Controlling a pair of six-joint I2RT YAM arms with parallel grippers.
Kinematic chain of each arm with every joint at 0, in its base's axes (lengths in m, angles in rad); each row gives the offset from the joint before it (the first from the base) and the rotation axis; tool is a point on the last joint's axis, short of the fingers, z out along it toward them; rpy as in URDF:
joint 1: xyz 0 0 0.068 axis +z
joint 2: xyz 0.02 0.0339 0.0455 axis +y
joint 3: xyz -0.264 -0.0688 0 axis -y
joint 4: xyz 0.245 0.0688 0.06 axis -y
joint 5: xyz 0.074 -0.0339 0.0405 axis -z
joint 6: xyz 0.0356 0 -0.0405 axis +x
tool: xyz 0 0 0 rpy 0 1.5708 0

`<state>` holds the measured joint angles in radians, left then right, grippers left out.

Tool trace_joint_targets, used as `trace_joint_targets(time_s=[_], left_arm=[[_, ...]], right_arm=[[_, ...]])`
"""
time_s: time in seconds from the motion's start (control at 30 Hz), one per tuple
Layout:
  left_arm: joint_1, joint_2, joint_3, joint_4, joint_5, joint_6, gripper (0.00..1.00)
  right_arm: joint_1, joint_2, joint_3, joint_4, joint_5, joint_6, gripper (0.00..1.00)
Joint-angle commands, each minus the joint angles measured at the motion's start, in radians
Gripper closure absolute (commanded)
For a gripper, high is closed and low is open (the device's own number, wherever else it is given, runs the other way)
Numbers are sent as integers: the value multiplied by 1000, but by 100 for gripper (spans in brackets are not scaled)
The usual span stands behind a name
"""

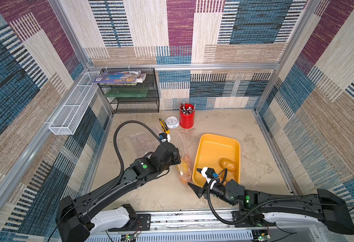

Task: Put the potatoes into a zipper bag and zip it
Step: Adjust the zipper food storage bag at the center of the board.

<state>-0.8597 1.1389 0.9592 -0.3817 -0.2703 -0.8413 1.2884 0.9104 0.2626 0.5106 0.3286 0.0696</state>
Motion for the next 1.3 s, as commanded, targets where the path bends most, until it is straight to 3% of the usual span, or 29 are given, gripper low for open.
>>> trace_joint_targets(time_s=[0.0,0.2,0.53,0.77,1.03,1.27], left_arm=[[1,-3,-1,3,-3,-10,100],[1,-4,0,2,-2,-9,100],[3,-7,0,-1,-2,-8,100],[3,-10,0,-2,6,-8,100],[3,-20,-1,-3,5,-6,100],[3,-21,-2,-3,3,-6,100]], right_arm=[[37,29,5,101,97,-49,19],[72,103,16,188,139,-83,26],[93,349,146,237,202,-131,39],[136,502,236,263,367,-165,53],[149,523,225,326,476,-182,65],[149,506,197,388,484,-178,61]])
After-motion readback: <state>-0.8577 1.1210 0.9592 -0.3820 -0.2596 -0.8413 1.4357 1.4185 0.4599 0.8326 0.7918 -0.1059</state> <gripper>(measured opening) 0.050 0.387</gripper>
